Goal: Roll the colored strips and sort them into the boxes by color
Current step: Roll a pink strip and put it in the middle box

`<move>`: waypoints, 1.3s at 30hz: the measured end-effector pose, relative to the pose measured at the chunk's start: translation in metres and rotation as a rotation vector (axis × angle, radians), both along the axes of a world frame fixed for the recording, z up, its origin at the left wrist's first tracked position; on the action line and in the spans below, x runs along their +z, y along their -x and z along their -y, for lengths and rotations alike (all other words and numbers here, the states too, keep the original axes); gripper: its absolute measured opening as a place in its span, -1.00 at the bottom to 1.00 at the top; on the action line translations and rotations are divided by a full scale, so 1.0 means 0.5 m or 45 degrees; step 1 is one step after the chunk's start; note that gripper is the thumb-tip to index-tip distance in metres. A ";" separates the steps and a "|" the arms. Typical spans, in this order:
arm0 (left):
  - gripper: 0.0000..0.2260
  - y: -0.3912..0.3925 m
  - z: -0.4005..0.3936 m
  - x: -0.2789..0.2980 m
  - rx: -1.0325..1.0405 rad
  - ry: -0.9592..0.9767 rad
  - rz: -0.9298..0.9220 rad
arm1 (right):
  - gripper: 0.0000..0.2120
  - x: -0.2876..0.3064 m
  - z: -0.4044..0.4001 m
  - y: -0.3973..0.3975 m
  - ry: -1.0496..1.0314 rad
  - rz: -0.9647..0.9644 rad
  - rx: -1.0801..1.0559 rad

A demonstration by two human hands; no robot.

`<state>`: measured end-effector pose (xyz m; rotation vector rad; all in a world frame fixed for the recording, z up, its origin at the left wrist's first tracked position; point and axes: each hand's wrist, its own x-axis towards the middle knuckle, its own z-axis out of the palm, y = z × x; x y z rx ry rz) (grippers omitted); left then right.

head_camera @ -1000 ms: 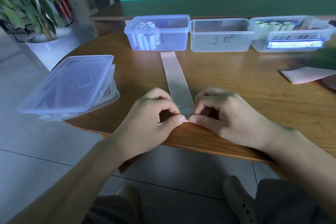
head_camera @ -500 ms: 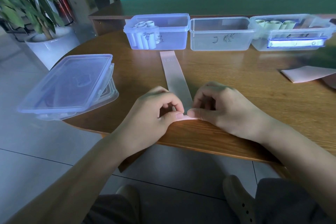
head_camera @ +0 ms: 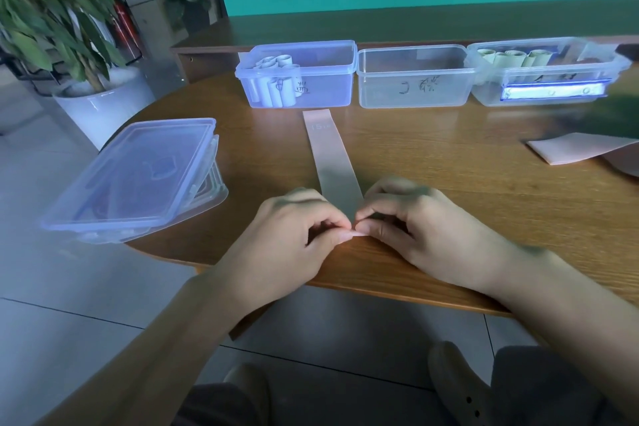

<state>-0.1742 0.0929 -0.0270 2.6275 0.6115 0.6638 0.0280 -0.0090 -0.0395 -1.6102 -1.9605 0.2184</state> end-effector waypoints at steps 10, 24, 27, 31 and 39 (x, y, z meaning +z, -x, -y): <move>-0.90 -0.008 -0.007 -0.008 0.058 0.002 0.013 | -0.86 0.003 0.005 -0.001 -0.043 0.004 -0.045; -0.96 -0.008 -0.006 -0.012 0.028 -0.002 0.020 | -0.73 -0.011 0.006 0.009 -0.295 0.209 -0.125; -0.94 -0.008 -0.007 -0.009 0.048 0.018 0.021 | -0.80 -0.010 0.004 0.004 -0.299 0.175 -0.064; -0.90 -0.009 -0.009 -0.013 0.102 0.009 0.015 | -0.79 -0.015 0.002 0.003 -0.267 0.205 -0.097; -0.85 -0.002 -0.007 -0.012 0.170 0.083 0.116 | -0.67 -0.012 -0.002 0.006 -0.237 0.293 -0.163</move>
